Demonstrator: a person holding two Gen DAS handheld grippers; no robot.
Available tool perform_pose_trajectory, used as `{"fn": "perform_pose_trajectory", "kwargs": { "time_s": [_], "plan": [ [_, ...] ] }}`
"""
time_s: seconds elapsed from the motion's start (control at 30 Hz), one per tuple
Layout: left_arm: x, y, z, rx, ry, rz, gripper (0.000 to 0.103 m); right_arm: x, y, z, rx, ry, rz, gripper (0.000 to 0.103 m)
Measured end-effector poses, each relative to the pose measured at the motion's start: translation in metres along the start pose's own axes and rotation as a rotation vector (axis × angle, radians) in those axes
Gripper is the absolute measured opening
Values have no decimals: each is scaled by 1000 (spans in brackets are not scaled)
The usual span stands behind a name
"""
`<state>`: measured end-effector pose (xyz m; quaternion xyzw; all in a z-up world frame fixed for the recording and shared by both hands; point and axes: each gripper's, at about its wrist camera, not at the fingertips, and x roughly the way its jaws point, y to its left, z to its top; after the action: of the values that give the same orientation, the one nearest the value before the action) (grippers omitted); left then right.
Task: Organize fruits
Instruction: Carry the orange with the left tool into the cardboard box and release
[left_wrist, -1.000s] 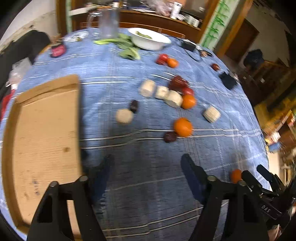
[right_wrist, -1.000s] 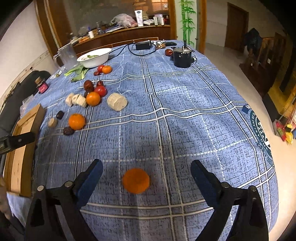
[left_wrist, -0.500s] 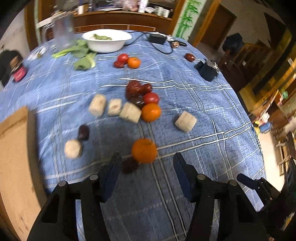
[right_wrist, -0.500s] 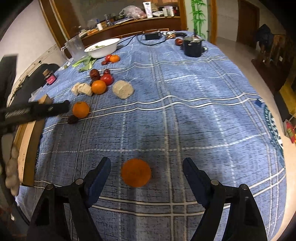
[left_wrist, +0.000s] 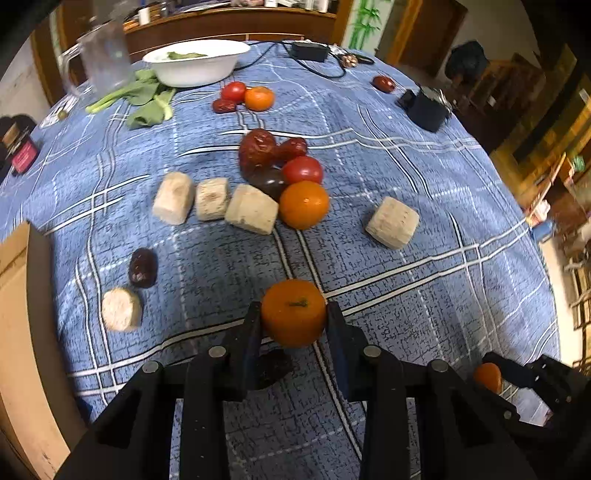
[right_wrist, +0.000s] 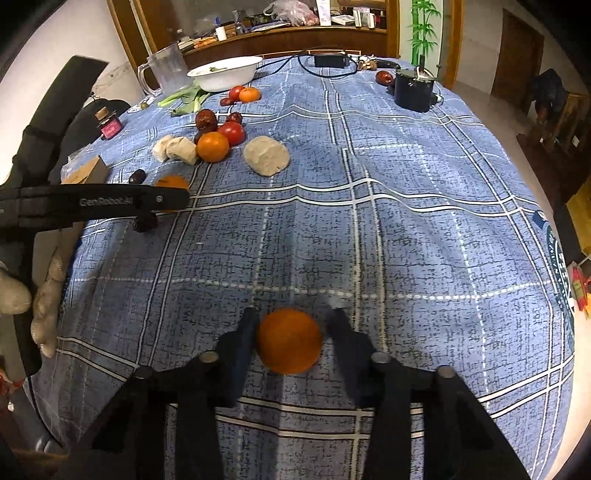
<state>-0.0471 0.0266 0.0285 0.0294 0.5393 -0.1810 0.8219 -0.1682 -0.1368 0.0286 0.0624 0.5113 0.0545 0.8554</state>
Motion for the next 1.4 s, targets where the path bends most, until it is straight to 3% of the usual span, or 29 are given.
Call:
{"fn": "perform_pose_trajectory", "kwargs": {
  "time_s": [0.23, 0.43, 0.67, 0.87, 1.1, 1.4],
  "plan": [
    [-34, 7, -6, -73, -69, -56, 32, -11, 7, 0, -5, -4, 32, 35],
    [-81, 40, -24, -182, -127, -90, 32, -23, 46, 19, -78, -38, 106, 35],
    [-136, 136, -48, -310, -182, 37, 33, -19, 126, 59, -162, -43, 281, 35],
    [-148, 229, -55, -385, -183, 149, 33, 10, 217, 110, -184, -25, 425, 36],
    [-118, 299, -58, -478, -142, 121, 33, 82, 302, 140, -296, 27, 352, 36],
    [-93, 323, -57, -509, -105, 84, 33, 128, 329, 141, -325, 83, 287, 36]
  ]
}}
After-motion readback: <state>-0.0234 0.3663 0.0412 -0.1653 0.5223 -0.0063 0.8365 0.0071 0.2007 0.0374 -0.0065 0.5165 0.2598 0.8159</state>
